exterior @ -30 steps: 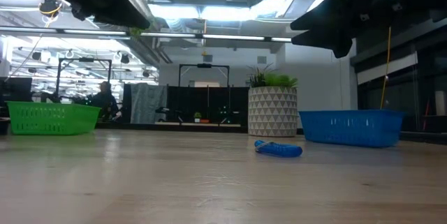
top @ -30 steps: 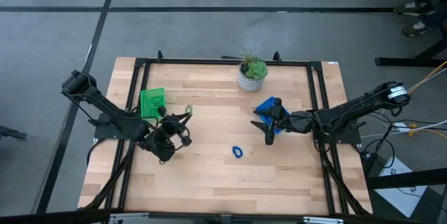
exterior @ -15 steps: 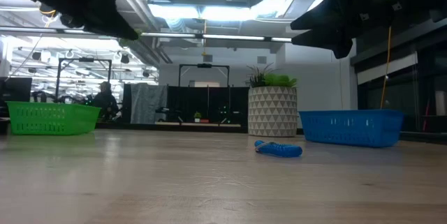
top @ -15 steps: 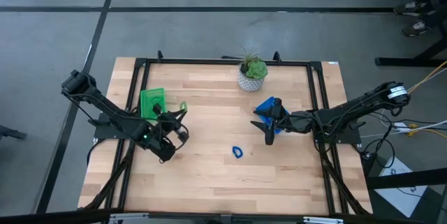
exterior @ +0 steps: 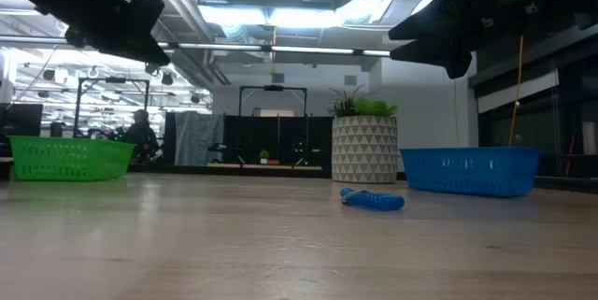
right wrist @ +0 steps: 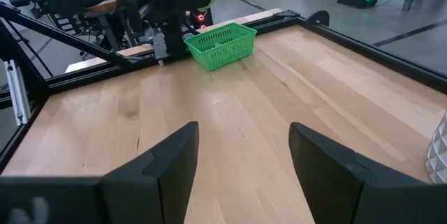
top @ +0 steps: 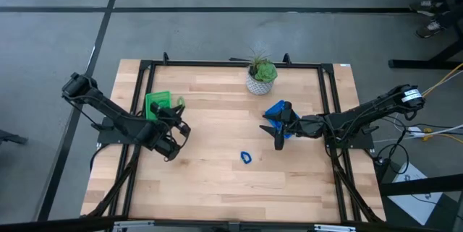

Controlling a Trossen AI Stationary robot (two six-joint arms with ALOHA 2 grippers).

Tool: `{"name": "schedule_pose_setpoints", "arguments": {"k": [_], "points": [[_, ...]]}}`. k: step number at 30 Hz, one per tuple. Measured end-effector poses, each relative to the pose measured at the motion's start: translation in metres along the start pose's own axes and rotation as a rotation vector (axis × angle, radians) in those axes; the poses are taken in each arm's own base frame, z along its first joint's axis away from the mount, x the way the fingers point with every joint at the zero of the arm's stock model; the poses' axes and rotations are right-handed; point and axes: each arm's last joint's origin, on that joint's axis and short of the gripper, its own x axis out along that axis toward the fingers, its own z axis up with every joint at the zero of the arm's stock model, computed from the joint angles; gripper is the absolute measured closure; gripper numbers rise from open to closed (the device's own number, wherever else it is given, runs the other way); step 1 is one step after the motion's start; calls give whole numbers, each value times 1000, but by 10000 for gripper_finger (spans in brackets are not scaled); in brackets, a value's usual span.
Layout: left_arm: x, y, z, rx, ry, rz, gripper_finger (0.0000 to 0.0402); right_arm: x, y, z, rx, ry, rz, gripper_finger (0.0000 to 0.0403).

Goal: Sort spring keychains
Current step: Put the green spring keychain in the green bin

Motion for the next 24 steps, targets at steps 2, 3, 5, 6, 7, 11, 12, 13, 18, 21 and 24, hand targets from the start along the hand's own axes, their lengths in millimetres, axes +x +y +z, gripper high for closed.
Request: {"name": "schedule_pose_setpoints", "arguments": {"k": [2, 3, 5, 6, 7, 11, 12, 13, 18, 21, 24], "points": [[2, 1, 0, 0, 16, 8, 375, 0, 0, 0, 0, 0, 0, 183], [2, 1, 0, -1, 19, 10, 375, 0, 0, 0, 0, 0, 0, 183], [2, 1, 0, -1, 21, 10, 375, 0, 0, 0, 0, 0, 0, 183], [2, 1, 0, -1, 22, 10, 375, 0, 0, 0, 0, 0, 0, 183], [2, 1, 0, -1, 23, 10, 375, 0, 0, 0, 0, 0, 0, 183], [2, 1, -1, -2, 51, 2, 375, 0, 0, 0, 0, 0, 0, 183], [2, 1, -1, -3, 62, -1, 375, 0, 0, 0, 0, 0, 0, 183], [2, 1, -2, -3, 71, -3, 374, 0, 0, 0, 0, 0, 0, 183], [2, 1, -2, 7, 79, -4, 374, 0, 0, 0, 5, 0, 0, 183], [2, 1, -2, 33, 78, -5, 374, 0, 0, -2, 34, 15, -5, 183], [2, 2, -2, 51, 80, 1, 374, 0, -1, -4, 54, 34, -11, 183]]}}
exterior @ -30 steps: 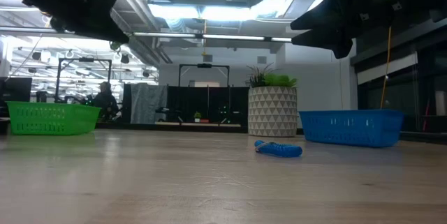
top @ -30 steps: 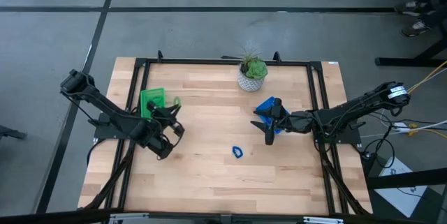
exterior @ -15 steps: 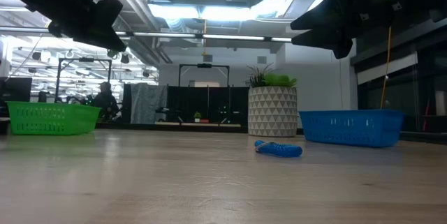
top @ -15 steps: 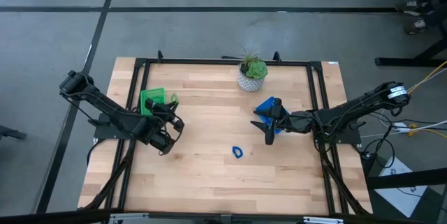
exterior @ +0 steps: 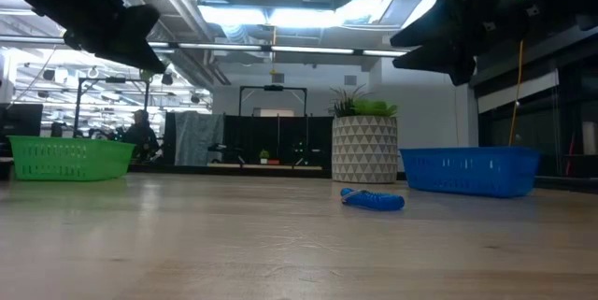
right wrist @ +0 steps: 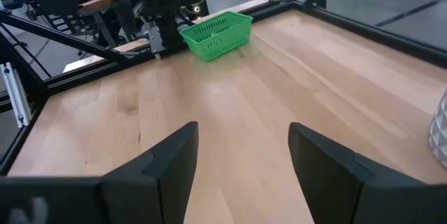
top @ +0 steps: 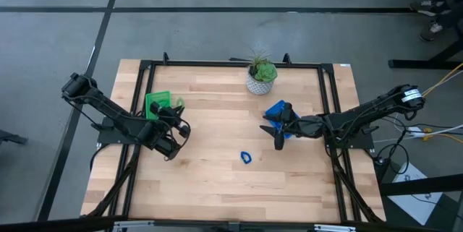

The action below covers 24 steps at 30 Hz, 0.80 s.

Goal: Sort spring keychains
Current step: Put the green spring keychain in the green bin

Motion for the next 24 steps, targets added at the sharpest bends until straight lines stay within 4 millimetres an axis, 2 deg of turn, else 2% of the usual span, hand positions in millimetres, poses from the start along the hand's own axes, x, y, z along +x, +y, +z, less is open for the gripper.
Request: {"name": "schedule_pose_setpoints", "arguments": {"k": [9, 15, 24], "points": [[3, 14, -3, -32, 64, 73, 375, 1, -1, 0, 0, 4, -9, 183], [25, 27, 0, -56, 227, 224, 375, 3, -6, 2, 13, -2, -33, 183], [56, 46, 3, 58, 536, 333, 375, 3, -7, 0, 22, 9, -38, 183]]}}
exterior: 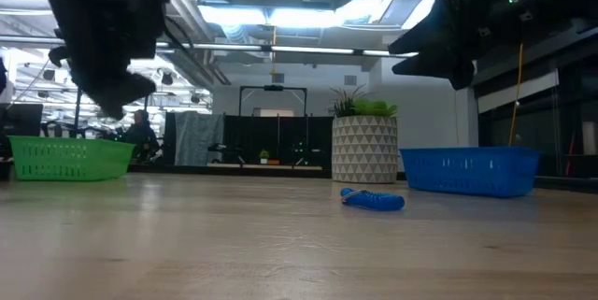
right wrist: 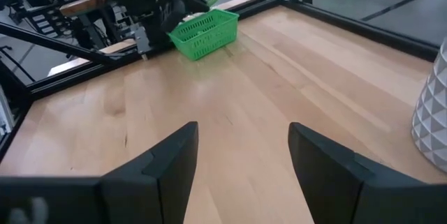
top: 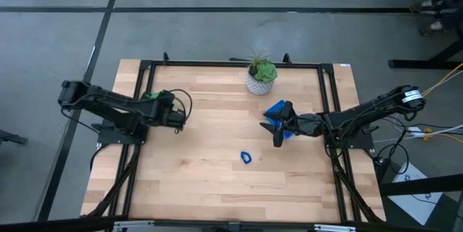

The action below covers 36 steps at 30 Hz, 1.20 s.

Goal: Sort spring keychains
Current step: Put the green spring keychain in the green bin, then put the blue spring keychain in the blue bin

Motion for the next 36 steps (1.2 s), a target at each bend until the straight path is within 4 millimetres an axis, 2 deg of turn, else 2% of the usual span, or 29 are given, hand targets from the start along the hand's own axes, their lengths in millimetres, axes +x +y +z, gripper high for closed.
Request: {"name": "schedule_pose_setpoints", "arguments": {"k": [4, 14, 29, 36], "points": [[9, 3, 3, 69, 175, -24, 375, 0, -1, -1, 3, 13, -5, 183], [16, 5, 4, 219, 420, -153, 369, 0, -1, -1, 5, 13, -5, 183], [19, 8, 6, 265, 415, -146, 256, 0, 0, -2, 6, 20, 11, 183], [19, 0, 10, 241, 349, -208, 236, 0, 0, -2, 6, 28, 29, 183]]}}
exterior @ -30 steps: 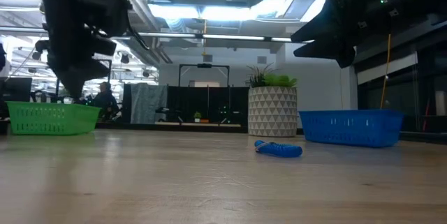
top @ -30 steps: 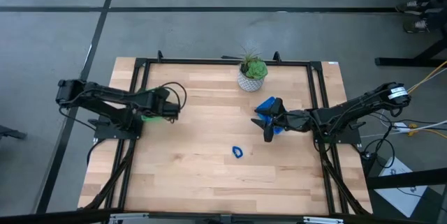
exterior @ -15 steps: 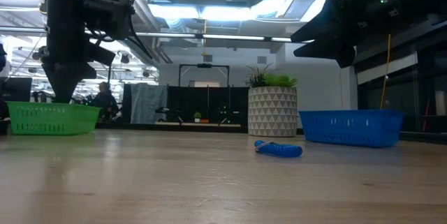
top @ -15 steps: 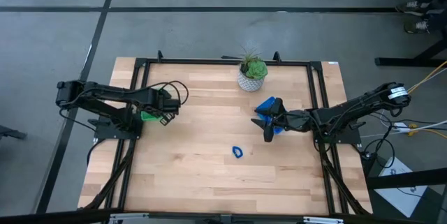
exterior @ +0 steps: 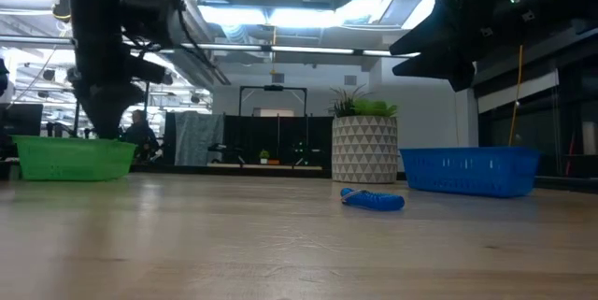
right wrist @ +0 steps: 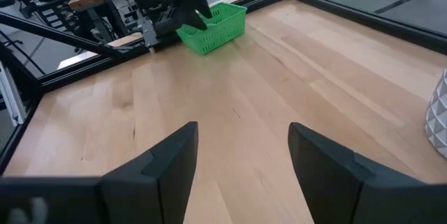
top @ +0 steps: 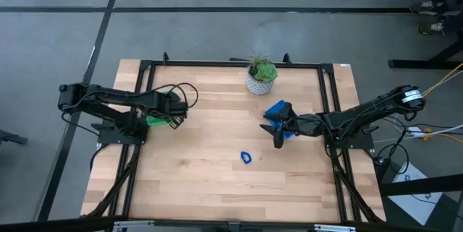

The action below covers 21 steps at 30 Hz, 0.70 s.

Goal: Sort spring keychains
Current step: Put the blue spring keychain in the blue bin

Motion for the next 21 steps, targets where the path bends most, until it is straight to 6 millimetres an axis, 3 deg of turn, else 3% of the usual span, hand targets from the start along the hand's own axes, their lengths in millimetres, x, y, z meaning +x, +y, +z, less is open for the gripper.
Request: {"name": "schedule_pose_setpoints", "arguments": {"k": [15, 21], "points": [[-34, -29, 15, 32, -239, -183, 244, 0, 2, 1, 7, 14, 69, 183], [-50, -61, 18, 25, -450, -411, 249, 2, 7, -2, 13, 67, 202, 183]]}}
